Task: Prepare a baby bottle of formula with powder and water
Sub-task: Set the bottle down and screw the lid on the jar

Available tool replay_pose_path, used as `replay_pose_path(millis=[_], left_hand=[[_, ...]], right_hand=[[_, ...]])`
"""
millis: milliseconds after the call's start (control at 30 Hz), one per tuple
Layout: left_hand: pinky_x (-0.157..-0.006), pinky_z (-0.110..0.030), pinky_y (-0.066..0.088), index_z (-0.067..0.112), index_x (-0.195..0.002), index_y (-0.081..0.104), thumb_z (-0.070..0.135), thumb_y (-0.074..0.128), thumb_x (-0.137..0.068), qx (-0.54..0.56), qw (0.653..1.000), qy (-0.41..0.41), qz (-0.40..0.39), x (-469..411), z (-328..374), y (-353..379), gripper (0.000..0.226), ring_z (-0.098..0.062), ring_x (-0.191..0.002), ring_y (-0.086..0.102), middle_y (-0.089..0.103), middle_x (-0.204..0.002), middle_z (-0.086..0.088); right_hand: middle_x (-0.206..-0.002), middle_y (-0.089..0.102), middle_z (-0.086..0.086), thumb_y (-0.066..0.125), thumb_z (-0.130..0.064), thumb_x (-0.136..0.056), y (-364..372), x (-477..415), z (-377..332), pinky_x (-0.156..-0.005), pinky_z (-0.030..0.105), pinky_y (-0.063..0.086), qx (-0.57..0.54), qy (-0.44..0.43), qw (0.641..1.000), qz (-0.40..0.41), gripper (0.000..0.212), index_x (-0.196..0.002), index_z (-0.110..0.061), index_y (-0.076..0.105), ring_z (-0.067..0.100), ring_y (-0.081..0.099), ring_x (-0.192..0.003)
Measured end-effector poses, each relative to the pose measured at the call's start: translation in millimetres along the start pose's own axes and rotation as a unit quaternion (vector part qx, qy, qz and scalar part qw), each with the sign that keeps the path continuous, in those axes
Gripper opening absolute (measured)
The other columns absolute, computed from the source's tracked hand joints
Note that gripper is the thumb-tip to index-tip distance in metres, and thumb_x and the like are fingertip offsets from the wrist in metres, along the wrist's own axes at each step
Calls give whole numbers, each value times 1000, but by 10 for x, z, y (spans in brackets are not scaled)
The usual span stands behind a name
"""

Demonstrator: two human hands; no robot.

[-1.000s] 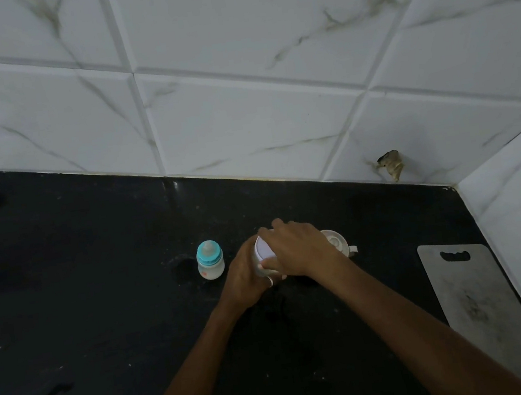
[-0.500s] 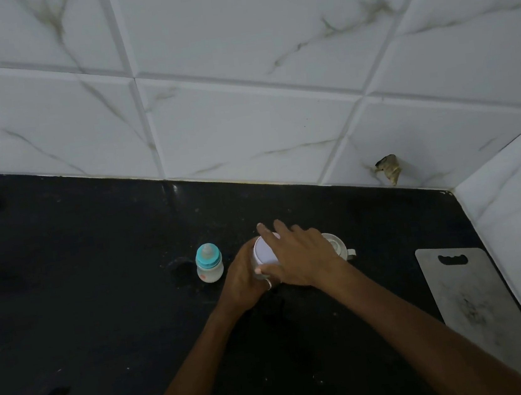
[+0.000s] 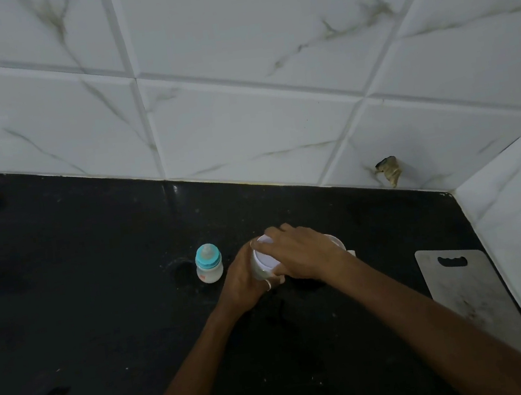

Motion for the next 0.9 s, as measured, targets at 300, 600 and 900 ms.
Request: replay_pose_path(millis=[300, 600, 900], left_hand=[[-118, -38, 39, 16, -150, 41, 10, 84, -80, -24, 1000, 16, -5, 25, -84, 2, 82, -12, -140, 47, 50, -150, -3], [-116, -42, 41, 17, -152, 39, 17, 86, -77, -18, 1000, -14, -13, 23, -97, 2, 89, -13, -139, 48, 50, -151, -1], [-102, -23, 48, 24, -144, 44, 23, 91, -73, -22, 999, -24, -11, -26, -96, 30, 85, -12, -124, 59, 60, -137, 3]], right_hand=[[-134, 55, 16, 41, -77, -92, 91, -37, -150, -79, 39, 50, -4, 141, 989, 46, 88, -153, -15, 37, 31, 63, -109], [-172, 4, 4, 58, -57, -95, -2, 24, 56, -117, 54, 33, -17, -9, 1000, -10, 90, -162, -29, 5, 30, 9, -157], [-168, 17, 9, 63, -11, -97, 29, 13, 76, -106, 48, 47, 33, -54, 997, -33, 77, -161, -21, 20, 34, 31, -148]])
Point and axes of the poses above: each hand's wrist, its own x-axis away from the middle knuckle, its own y-axis out of the palm, z = x × y, the point moved 1 cm from there along -x, towards the middle knuckle
